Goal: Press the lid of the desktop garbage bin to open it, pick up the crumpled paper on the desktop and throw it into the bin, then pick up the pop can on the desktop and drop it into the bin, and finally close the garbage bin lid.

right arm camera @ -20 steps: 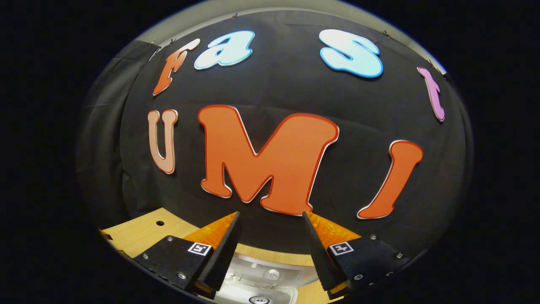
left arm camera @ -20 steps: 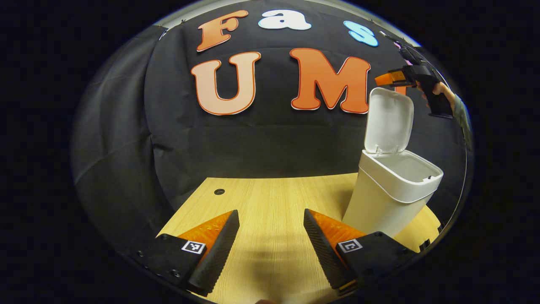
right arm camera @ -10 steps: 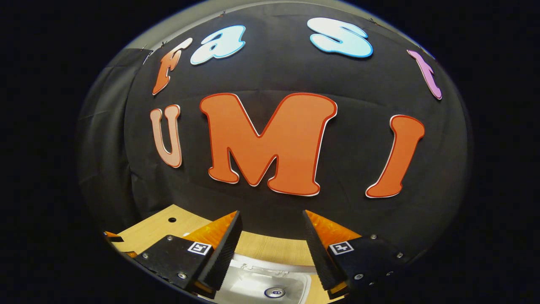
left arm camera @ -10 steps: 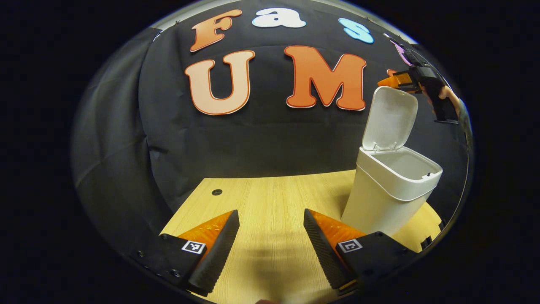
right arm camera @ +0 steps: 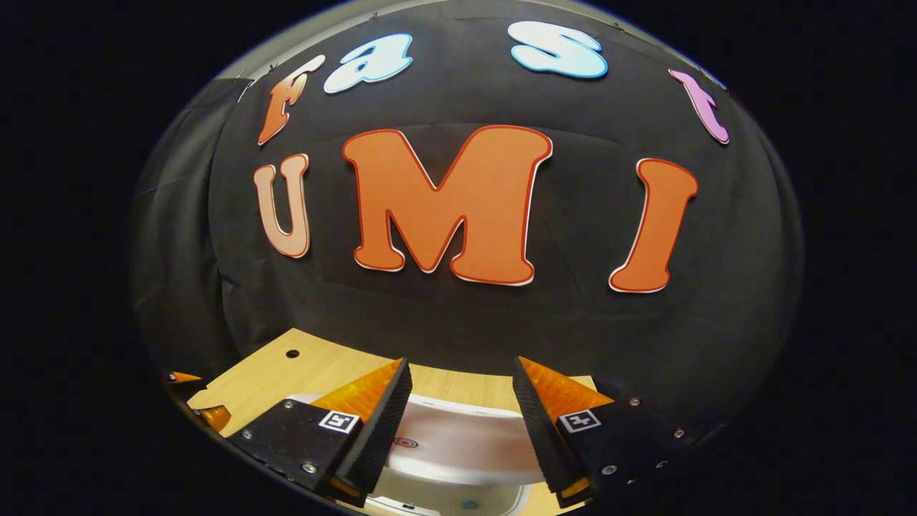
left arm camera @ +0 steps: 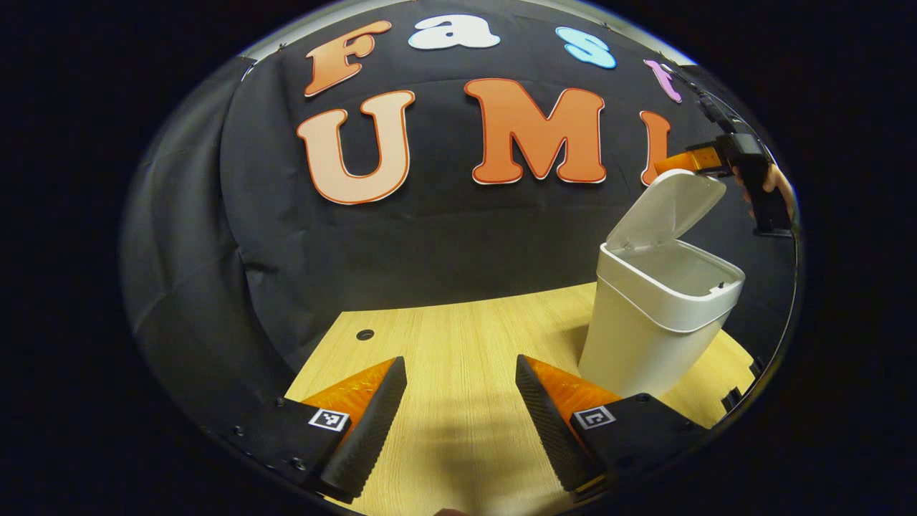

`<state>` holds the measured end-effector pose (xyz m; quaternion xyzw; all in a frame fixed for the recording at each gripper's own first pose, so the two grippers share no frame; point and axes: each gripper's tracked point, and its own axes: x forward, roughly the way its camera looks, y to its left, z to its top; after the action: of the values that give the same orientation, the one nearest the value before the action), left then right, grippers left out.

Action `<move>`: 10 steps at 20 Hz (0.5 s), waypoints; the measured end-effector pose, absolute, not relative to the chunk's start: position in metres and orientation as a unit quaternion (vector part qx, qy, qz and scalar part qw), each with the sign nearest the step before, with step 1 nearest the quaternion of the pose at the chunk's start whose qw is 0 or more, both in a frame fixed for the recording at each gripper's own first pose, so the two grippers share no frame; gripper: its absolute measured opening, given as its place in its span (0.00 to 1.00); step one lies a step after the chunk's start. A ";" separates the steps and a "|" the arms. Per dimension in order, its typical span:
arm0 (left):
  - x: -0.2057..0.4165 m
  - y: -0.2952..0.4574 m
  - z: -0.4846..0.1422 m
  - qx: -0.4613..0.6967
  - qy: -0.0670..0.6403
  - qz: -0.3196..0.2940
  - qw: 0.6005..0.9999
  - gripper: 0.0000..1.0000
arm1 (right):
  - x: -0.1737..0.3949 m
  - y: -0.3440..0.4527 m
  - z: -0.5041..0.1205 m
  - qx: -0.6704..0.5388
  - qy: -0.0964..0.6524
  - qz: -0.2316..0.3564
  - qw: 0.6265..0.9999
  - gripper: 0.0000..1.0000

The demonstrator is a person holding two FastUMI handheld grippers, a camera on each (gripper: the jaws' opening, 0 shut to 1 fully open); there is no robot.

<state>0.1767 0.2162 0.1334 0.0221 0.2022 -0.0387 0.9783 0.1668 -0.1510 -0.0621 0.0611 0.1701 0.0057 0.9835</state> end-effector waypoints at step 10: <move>0.170 0.205 0.132 0.019 0.204 -0.062 0.977 0.98 | 0.124 -0.132 -0.100 0.074 0.216 0.008 0.974 0.86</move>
<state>0.1695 0.2046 0.1322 0.0185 0.2040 -0.0618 0.9768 0.1242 -0.1318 -0.1002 0.0739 0.2158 0.0082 0.9736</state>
